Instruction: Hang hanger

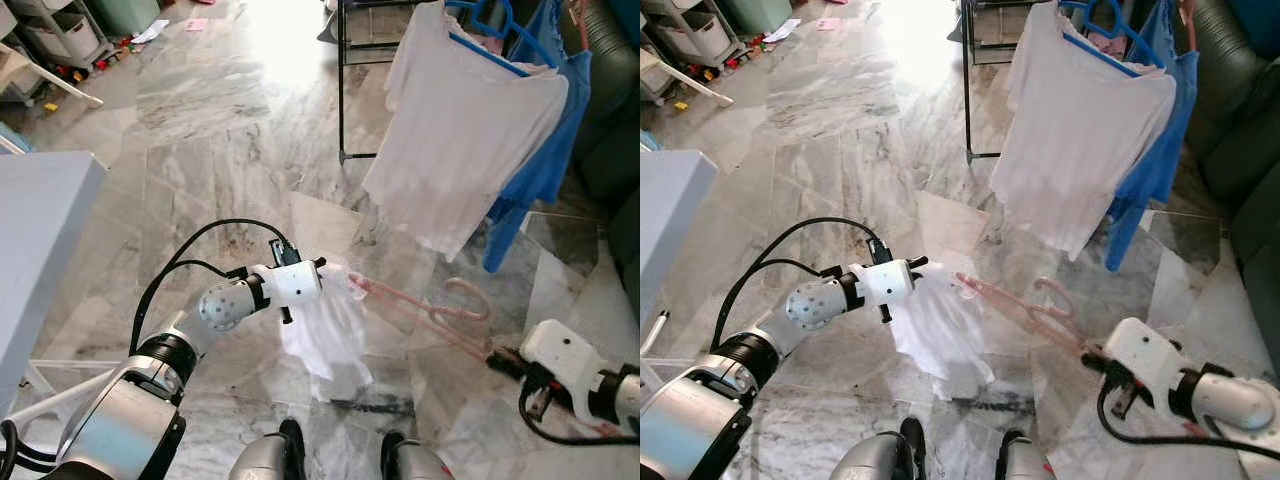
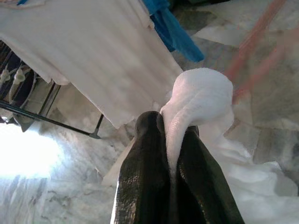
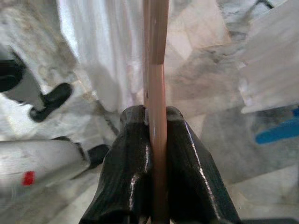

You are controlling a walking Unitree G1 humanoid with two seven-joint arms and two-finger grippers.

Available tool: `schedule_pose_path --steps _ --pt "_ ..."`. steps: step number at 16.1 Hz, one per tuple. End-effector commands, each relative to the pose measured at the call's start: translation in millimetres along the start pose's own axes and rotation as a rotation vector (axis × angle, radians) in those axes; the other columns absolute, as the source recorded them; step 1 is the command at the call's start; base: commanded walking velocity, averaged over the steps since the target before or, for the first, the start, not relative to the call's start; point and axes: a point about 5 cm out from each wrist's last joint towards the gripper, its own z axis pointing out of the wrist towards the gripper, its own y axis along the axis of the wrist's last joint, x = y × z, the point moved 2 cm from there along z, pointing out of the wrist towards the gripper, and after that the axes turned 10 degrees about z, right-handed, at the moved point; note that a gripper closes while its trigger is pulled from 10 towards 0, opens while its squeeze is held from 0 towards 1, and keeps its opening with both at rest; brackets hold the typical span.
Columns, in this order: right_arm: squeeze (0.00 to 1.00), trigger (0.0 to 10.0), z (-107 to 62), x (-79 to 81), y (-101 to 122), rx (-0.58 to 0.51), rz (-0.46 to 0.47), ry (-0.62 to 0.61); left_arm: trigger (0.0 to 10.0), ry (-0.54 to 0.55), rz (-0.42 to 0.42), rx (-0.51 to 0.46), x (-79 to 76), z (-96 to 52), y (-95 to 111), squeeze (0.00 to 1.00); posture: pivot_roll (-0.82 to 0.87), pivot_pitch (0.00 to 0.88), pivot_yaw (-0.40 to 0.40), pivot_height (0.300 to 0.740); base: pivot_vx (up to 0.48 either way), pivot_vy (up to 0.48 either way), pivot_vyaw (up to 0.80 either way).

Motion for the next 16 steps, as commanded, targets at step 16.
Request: schedule_pose_path --steps 16 --pt "0.00 10.0 -0.5 22.8 5 0.003 0.035 0.186 10.0 0.021 0.028 -0.151 3.7 1.6 20 0.00 -0.13 0.246 0.120 0.740 0.000 0.000 0.00"
